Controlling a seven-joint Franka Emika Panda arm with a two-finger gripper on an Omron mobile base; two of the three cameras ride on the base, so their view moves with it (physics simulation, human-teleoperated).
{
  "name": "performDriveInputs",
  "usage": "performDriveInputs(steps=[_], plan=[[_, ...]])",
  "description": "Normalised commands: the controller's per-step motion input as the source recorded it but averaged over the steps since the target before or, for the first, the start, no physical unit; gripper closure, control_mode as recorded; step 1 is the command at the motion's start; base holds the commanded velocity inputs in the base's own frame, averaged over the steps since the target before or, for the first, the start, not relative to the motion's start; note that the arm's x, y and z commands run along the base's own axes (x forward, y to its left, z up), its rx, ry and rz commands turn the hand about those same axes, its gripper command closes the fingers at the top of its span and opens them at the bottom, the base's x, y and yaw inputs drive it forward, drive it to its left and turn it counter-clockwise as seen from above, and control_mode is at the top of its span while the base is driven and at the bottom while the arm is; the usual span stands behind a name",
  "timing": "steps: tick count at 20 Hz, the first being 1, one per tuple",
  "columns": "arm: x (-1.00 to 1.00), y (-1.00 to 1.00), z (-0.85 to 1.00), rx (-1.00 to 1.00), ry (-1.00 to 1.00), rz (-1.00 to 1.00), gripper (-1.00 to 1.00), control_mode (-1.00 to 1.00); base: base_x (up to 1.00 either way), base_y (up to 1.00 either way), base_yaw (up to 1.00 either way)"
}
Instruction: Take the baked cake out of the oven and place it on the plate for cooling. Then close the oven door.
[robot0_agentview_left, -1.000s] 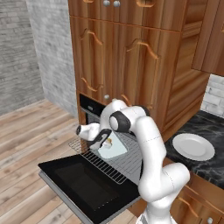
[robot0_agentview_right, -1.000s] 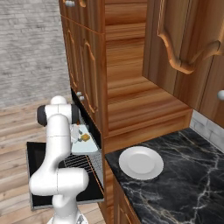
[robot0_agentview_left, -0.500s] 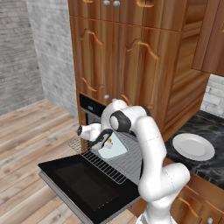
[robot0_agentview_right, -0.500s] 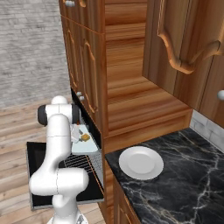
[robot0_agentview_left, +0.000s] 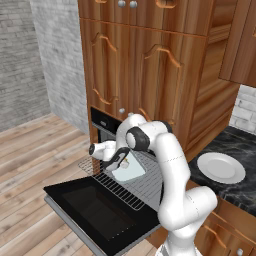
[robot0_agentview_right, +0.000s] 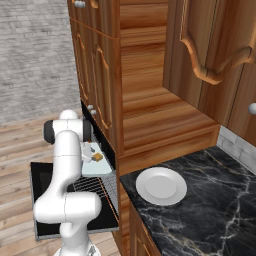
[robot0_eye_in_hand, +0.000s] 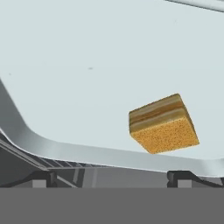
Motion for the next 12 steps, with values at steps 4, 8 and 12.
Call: performDriveInputs(steps=[4,8,12], plan=[[0.01,0.00,-0.01,0.00,0.00,0.03,-1.00,-1.00,0.00,0.00,0.00],[0.04,0.00,-0.03,0.00,0.00,0.02,-1.00,-1.00,0.00,0.00,0.00],[0.04,0.00,-0.04,0.00,0.00,0.02,-1.00,-1.00,0.00,0.00,0.00]])
